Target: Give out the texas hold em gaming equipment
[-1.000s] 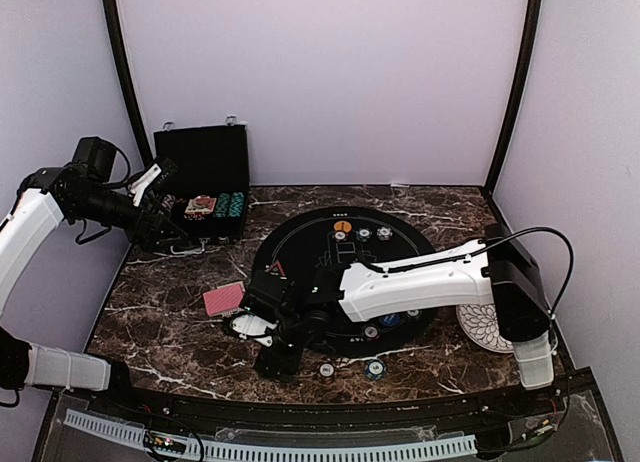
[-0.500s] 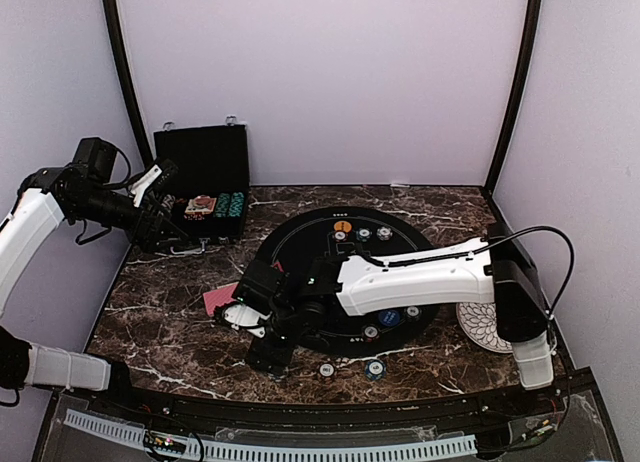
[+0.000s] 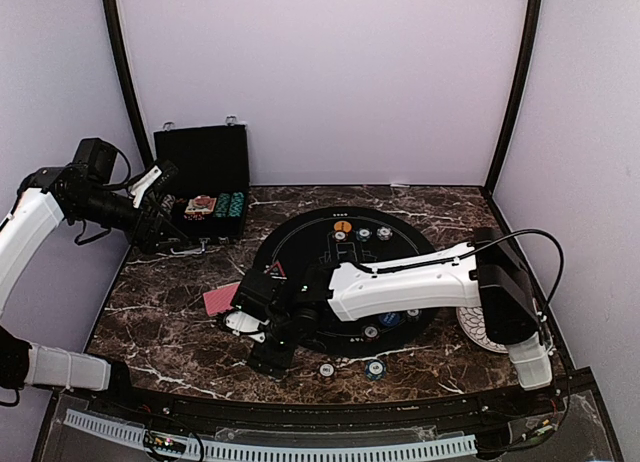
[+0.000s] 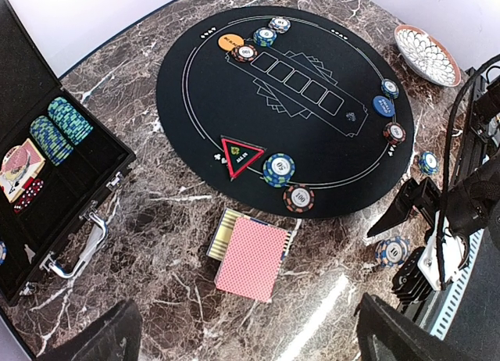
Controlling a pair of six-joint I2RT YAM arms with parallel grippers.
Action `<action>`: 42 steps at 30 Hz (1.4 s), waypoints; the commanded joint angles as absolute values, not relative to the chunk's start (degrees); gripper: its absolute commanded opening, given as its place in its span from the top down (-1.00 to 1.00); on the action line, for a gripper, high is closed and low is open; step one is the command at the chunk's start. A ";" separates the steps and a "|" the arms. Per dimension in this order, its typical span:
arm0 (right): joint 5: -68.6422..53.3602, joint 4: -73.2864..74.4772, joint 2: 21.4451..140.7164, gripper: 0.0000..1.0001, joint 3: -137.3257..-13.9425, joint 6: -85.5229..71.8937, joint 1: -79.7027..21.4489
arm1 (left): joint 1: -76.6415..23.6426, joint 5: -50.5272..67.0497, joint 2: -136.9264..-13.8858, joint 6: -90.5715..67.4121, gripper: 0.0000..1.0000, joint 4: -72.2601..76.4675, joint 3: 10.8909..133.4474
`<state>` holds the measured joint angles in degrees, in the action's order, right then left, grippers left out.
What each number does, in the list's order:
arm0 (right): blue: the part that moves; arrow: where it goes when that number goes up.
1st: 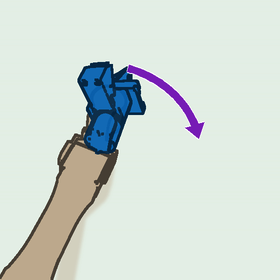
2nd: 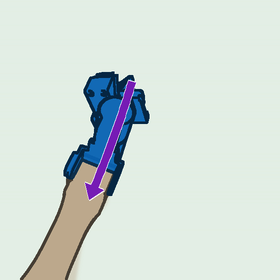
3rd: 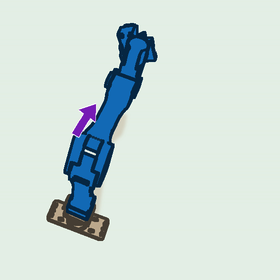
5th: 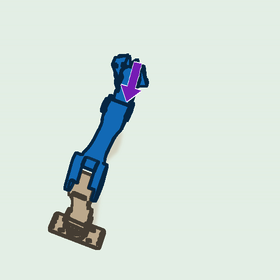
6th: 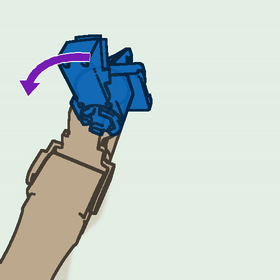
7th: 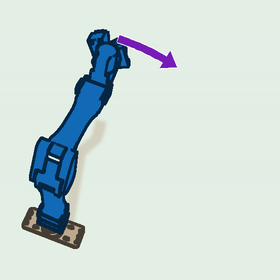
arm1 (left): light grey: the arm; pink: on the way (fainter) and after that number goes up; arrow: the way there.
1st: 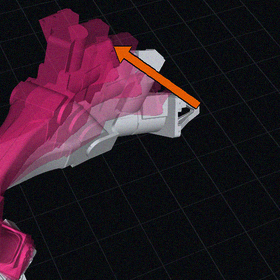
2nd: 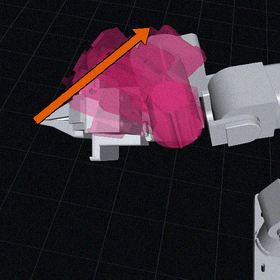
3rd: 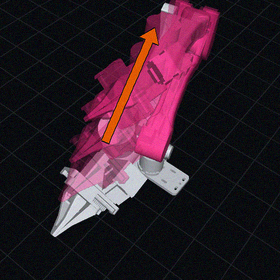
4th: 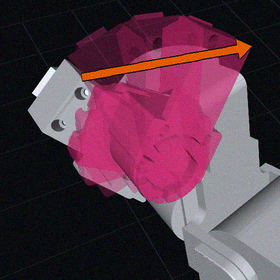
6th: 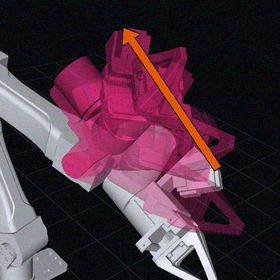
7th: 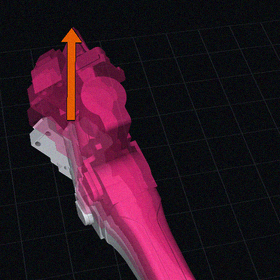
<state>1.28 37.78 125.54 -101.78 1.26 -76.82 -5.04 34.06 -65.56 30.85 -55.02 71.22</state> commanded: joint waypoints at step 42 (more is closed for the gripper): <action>-2.46 34.73 122.30 -0.31 -97.99 0.84 -76.44 | -5.49 35.74 -66.16 31.15 -0.98 -56.60 73.13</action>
